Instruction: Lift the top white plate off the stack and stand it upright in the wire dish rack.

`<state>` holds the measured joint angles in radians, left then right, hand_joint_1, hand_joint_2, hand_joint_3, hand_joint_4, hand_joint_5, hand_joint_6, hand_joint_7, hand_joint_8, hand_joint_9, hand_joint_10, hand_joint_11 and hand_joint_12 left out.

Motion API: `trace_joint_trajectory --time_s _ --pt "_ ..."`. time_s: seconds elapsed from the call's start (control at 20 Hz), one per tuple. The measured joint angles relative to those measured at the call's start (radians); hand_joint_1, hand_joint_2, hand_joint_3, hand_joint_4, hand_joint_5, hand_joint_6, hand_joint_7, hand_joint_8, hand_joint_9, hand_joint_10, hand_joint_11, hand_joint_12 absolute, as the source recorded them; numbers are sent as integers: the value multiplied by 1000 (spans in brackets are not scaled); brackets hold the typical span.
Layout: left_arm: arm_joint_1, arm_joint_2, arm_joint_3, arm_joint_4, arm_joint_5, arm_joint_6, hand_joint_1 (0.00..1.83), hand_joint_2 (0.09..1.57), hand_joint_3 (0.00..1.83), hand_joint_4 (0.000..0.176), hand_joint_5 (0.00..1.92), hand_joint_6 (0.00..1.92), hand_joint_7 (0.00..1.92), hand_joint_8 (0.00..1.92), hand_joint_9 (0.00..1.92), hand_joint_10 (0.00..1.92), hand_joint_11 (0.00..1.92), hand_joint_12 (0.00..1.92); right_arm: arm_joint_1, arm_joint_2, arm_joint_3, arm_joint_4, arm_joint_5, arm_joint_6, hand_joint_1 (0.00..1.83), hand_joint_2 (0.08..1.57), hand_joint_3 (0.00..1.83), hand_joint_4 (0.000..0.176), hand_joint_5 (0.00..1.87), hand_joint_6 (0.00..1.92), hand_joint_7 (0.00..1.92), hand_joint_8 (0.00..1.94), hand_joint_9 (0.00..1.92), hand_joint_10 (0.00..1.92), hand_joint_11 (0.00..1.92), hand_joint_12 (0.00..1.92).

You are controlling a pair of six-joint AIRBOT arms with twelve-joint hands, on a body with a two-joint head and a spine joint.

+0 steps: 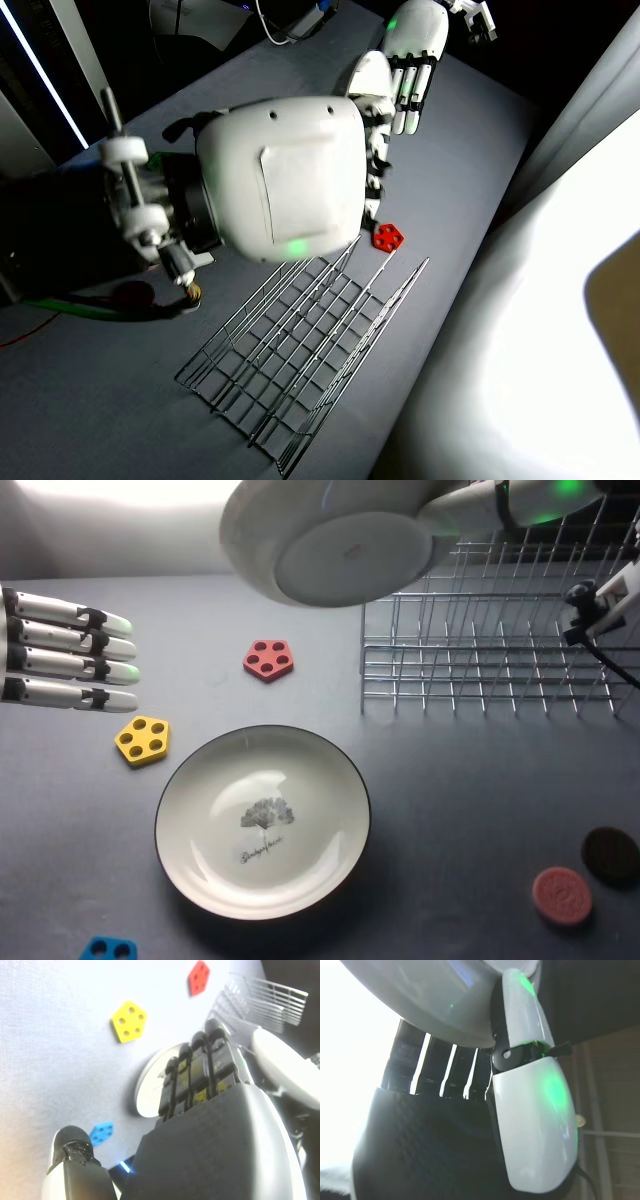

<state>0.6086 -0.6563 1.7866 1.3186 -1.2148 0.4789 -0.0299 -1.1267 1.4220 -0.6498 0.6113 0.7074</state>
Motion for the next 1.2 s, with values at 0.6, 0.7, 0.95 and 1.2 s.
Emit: trace_joint_trajectory --time_s 0.6,0.7,0.95,1.2 --pt "0 0 0 2 -7 0 110 928 4 0 81 2 87 0 74 1 8 241 0 16 24 40 -21 31 1492 1075 0 0 935 1051 995 703 1047 819 964 1364" --pt "0 0 0 2 -7 0 100 930 3 0 81 3 81 1 74 0 4 243 0 18 24 39 -21 33 1492 1074 0 0 930 1059 1021 670 1037 829 967 1358" --pt "0 0 0 2 -8 3 133 922 0 0 70 1 70 0 60 0 0 207 0 36 24 47 -21 44 1491 1078 1 0 894 1108 1009 707 1035 818 979 1347" --pt "0 0 0 5 -10 4 130 922 0 0 102 7 94 5 77 5 35 218 -13 42 16 51 -25 60 1490 1082 0 0 928 1090 985 719 1016 842 946 1377"
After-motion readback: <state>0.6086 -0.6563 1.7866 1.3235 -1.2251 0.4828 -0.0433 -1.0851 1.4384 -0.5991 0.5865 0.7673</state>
